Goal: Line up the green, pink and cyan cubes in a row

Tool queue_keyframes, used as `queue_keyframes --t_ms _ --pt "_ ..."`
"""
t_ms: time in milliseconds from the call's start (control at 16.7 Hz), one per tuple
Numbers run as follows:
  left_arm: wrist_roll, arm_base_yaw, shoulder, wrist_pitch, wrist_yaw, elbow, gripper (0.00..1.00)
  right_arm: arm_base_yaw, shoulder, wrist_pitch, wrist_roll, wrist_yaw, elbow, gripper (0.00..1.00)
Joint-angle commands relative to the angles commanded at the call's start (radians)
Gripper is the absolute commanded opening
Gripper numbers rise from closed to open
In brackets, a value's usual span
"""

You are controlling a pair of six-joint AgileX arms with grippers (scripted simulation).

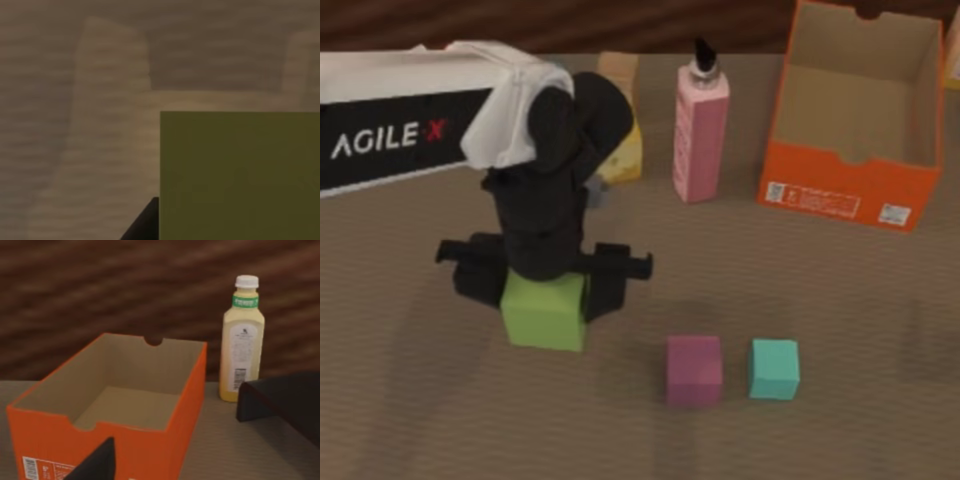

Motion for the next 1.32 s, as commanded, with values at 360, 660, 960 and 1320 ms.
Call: queue_keyframes --t_ms 360,660,960,1320 --pt "-0.184 -0.05 -0.071 0.012 -0.003 -0.06 0.0 0.0 0.0 0.0 0.0 0.0 0.0 1.0" --pt "-0.179 -0.045 -0.06 0.028 -0.003 -0.068 0.0 0.0 0.0 0.0 0.0 0.0 0.0 1.0" --pt "-0.179 -0.044 0.014 0.217 -0.002 -0.168 0.0 0.0 0.0 0.0 0.0 0.0 0.0 1.0" --pt "-0.178 -0.046 0.046 0.273 -0.002 -0.204 0.0 0.0 0.0 0.0 0.0 0.0 0.0 1.0"
